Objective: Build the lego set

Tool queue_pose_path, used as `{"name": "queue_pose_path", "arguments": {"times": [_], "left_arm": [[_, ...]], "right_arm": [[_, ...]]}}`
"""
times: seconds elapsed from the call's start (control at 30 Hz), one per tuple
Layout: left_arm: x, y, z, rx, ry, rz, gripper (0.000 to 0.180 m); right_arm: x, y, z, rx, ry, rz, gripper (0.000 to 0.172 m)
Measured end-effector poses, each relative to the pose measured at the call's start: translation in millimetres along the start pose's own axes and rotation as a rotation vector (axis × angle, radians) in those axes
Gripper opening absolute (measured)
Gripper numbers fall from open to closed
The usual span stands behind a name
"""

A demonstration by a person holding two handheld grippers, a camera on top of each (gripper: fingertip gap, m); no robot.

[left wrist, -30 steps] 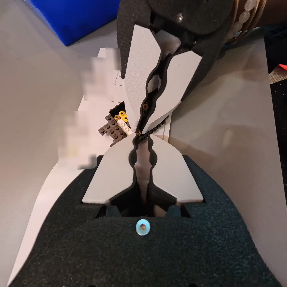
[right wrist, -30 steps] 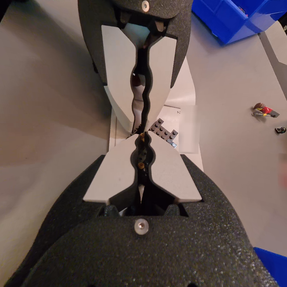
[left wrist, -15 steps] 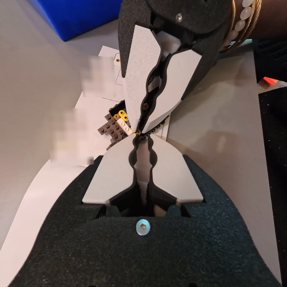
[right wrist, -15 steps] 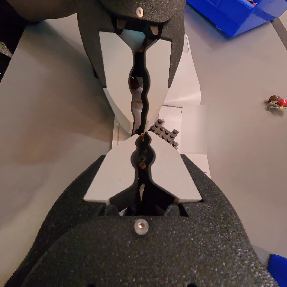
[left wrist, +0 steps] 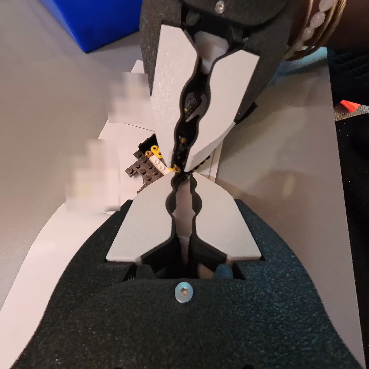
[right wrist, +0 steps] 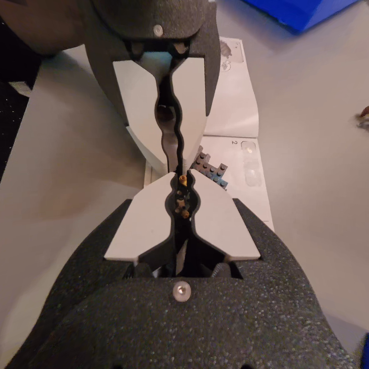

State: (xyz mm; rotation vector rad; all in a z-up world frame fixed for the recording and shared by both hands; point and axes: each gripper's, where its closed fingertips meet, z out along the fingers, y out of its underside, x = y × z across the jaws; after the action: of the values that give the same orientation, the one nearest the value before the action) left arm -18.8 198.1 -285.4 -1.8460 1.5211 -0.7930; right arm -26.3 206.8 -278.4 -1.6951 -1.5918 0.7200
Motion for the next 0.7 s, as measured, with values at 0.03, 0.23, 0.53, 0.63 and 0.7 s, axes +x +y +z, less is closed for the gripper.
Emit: {"name": "queue_pose_path", "arguments": {"times": [0.03,0.23,0.53,0.63,0.7], "left_arm": [[0.0,0.0,0.1,0.001,0.000,0.000,0.010],[0.4,0.2,0.0,0.005,0.008,-0.001,0.010],[-0.3,0.5,-0.2,0.013,0.004,-0.008,0.009],[-1.1,0.7,-0.5,0.015,0.004,-0.020,0.006],[-1.0,0.8,-0.8,0.016,0.008,-0.028,0.006]], "right_arm": [[0.5,2.6,0.3,-0.023,-0.018,0.009,0.008],[0.0,8.8,4.9,-0.095,-0.082,-0.054,0.007],[-0.2,7.3,4.9,-0.020,-0.004,-0.141,0.006],[-0.2,6.5,4.8,-0.014,0.017,-0.139,0.006],[-0.2,6.3,4.9,-0.012,0.023,-0.136,0.006]]}}
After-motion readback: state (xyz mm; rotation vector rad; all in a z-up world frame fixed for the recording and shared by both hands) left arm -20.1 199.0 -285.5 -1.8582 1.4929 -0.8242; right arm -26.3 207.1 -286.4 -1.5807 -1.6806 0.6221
